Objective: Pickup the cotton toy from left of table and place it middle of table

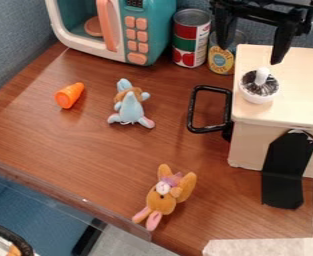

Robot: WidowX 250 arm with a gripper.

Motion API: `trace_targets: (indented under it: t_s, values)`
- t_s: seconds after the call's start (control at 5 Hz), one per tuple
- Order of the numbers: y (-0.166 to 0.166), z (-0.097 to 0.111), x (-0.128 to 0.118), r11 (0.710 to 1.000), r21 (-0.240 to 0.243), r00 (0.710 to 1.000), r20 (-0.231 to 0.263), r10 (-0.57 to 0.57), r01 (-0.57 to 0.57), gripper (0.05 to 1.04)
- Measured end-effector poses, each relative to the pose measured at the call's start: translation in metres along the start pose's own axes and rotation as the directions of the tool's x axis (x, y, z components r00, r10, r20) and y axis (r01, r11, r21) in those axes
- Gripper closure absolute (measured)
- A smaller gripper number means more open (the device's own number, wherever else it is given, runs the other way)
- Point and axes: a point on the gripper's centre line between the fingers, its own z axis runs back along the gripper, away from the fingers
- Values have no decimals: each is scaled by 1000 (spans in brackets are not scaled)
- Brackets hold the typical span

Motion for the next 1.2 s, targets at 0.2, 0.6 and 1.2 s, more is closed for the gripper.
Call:
trace_targets:
  t_s: [0.2, 0.6, 1.2]
  values:
    - [-1, -12, -4, 1000, 1, 999, -36, -4, 4, 83]
    - [23, -2, -73, 998, -65, 1000, 23, -7, 9, 83]
    - [35, -96, -147, 991, -22, 982, -130, -137, 136, 83]
